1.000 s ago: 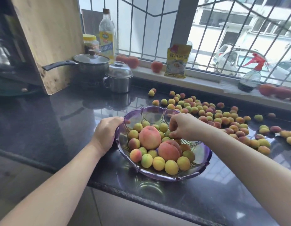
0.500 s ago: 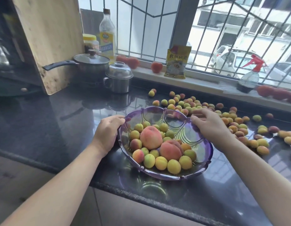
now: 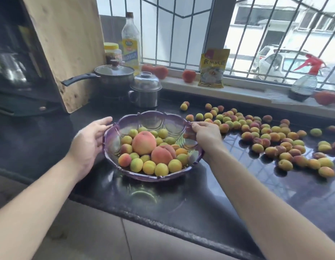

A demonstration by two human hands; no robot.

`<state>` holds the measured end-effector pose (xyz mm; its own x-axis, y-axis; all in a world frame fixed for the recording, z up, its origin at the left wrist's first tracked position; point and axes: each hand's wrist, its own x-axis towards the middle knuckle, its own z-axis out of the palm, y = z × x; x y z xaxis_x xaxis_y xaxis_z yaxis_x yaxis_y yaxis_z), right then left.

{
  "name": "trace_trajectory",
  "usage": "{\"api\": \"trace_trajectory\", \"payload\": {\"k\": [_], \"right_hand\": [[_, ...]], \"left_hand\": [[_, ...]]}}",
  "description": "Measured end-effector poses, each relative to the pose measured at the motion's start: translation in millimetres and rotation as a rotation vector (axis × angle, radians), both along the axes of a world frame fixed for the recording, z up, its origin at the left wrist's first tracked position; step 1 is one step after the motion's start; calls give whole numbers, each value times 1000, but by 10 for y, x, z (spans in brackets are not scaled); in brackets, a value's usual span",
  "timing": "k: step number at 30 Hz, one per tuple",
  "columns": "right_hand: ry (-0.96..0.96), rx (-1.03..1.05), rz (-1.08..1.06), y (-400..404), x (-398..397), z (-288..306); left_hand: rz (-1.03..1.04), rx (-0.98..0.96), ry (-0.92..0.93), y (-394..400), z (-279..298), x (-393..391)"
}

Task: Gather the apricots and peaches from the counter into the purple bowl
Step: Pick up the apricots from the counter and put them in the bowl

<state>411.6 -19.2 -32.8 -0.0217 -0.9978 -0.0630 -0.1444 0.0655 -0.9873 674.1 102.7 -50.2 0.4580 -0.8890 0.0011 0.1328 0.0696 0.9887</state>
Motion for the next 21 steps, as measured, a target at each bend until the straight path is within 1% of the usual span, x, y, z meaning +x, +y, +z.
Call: {"api": "trace_trajectory", "payload": {"k": [3, 6, 7, 8, 10, 11, 12, 14, 16, 18, 19, 21], "right_hand": [[-35, 19, 22, -111, 376, -23], [-75, 46, 104, -193, 509, -42], [-52, 3, 116, -192, 462, -59], [56, -103, 97, -202, 359, -105], [486, -425, -24, -290, 44, -277], [696, -522, -70, -330, -107, -359], [854, -531, -88, -375, -221, -415], [1050, -456, -66, -422, -289, -453], [1140, -439, -27, -411, -246, -448], [1145, -432, -20, -419, -227, -449], [1128, -415, -24, -429, -237, -451], [1111, -402, -17, -439, -274, -467]], "left_hand": [[62, 12, -215, 196, -123, 215], [83, 42, -293, 280, -293, 323], [110, 53, -329, 295, -318, 337], [148, 62, -394, 301, -332, 332], [229, 67, -512, 314, -322, 265], [258, 68, -550, 323, -288, 201], [286, 70, -579, 322, -263, 154], [369, 76, -644, 354, -254, 75], [522, 118, -683, 387, -275, 62], [673, 277, -727, 360, -311, 81], [685, 381, -774, 335, -324, 93], [573, 595, -961, 290, -342, 143]]}}
